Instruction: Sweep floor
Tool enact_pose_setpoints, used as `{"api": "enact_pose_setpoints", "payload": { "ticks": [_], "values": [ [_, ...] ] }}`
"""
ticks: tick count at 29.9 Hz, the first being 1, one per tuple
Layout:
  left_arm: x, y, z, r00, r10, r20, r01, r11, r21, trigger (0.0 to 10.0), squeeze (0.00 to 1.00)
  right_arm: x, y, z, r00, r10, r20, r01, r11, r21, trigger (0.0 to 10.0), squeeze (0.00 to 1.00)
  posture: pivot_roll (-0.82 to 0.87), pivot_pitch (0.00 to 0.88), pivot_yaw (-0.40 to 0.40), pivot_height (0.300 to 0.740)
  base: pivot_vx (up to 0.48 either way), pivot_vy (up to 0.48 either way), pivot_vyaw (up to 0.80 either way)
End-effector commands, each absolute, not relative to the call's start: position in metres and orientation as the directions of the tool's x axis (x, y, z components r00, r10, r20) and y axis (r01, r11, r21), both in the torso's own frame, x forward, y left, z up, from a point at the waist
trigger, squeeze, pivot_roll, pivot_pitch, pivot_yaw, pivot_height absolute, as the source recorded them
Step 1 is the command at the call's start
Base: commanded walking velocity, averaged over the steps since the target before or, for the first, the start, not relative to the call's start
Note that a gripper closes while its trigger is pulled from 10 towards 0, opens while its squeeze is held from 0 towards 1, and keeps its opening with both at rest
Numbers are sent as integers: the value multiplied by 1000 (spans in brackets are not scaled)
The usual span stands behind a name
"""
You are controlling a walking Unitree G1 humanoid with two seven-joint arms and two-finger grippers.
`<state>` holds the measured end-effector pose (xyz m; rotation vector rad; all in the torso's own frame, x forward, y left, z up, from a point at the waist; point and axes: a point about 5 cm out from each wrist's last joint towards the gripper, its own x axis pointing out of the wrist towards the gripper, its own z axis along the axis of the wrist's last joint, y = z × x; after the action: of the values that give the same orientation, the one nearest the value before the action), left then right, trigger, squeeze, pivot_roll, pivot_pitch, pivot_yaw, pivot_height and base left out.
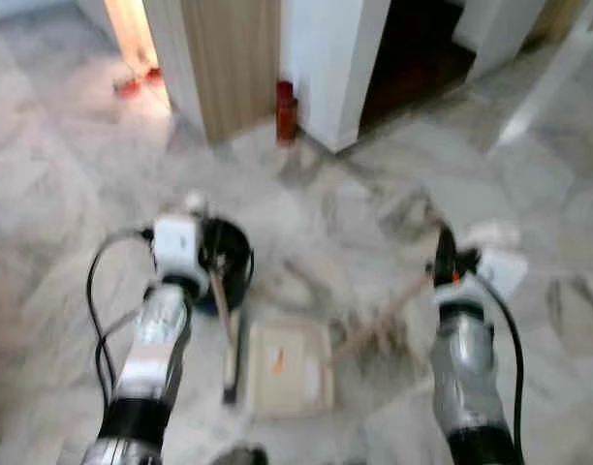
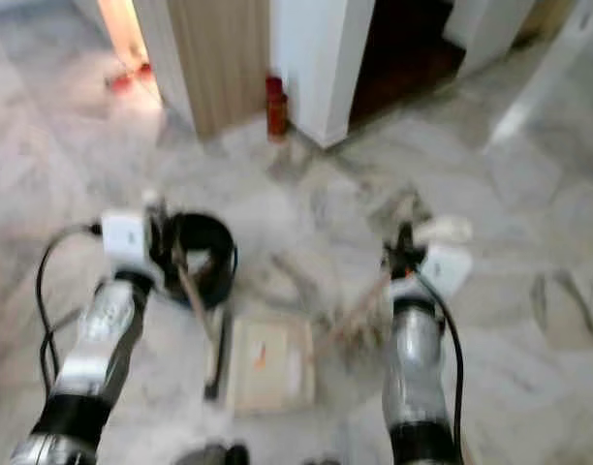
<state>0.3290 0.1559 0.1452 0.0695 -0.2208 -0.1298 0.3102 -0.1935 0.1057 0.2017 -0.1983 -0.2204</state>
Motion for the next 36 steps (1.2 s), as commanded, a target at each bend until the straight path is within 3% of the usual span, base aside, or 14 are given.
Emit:
{"api": "enact_pose_setpoints", "payload": {
  "ticks": [1,36],
  "values": [
    [329,157,155,958,-139,251,120,989,88,10000,0,312,-193,117,946,-237,220,188,957,222,10000,0,147,146,-72,740,0,296,0],
    [328,159,155,959,-135,249,116,989,90,10000,0,312,-193,118,949,-224,222,175,959,222,10000,0,149,150,-76,740,0,294,0]
  ]
}}
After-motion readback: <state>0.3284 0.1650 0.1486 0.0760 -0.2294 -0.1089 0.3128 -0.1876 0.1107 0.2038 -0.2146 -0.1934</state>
